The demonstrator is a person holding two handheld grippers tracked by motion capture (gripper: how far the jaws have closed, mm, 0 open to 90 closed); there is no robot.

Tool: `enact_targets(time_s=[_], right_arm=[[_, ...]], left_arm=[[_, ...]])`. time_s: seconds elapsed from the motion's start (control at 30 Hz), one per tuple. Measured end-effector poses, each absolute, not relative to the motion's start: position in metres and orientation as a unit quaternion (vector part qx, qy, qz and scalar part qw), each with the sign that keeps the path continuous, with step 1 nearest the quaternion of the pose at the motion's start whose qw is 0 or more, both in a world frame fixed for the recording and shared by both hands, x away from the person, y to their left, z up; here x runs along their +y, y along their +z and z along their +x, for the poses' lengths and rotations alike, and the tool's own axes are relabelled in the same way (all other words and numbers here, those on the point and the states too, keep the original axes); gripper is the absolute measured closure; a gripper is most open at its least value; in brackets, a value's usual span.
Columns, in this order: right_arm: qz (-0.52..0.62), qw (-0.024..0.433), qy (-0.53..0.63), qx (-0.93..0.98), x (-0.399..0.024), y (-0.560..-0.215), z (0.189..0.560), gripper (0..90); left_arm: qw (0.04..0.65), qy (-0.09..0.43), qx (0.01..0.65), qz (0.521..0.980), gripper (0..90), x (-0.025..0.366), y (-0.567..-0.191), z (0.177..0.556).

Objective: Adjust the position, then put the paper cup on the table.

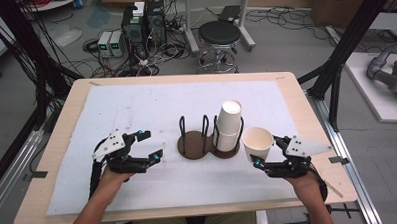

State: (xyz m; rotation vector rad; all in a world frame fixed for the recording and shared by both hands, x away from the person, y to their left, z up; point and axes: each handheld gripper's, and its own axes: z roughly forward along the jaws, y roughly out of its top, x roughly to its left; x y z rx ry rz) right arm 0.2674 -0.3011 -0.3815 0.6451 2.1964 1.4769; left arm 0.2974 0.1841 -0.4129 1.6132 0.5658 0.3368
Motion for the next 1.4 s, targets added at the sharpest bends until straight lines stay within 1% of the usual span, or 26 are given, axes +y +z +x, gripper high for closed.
enact_targets(time_s=[0.3,0.43,1.1,1.4], right_arm=[[0.261,0.227,0.534,0.771,-0.318,-0.384,0.267,31.9],[0.273,0.229,0.536,0.766,-0.323,-0.387,0.267,31.9],[0.296,0.25,0.537,0.75,-0.333,-0.39,0.267,31.7],[0.313,0.263,0.535,0.739,-0.334,-0.393,0.277,31.7]], left_arm=[[0.65,0.155,0.254,0.699,17.9,0.19,-0.418,0.295],[0.649,0.156,0.26,0.698,17.9,0.191,-0.419,0.296],[0.648,0.162,0.264,0.696,17.9,0.194,-0.42,0.296],[0.65,0.164,0.267,0.692,17.9,0.196,-0.42,0.297]])
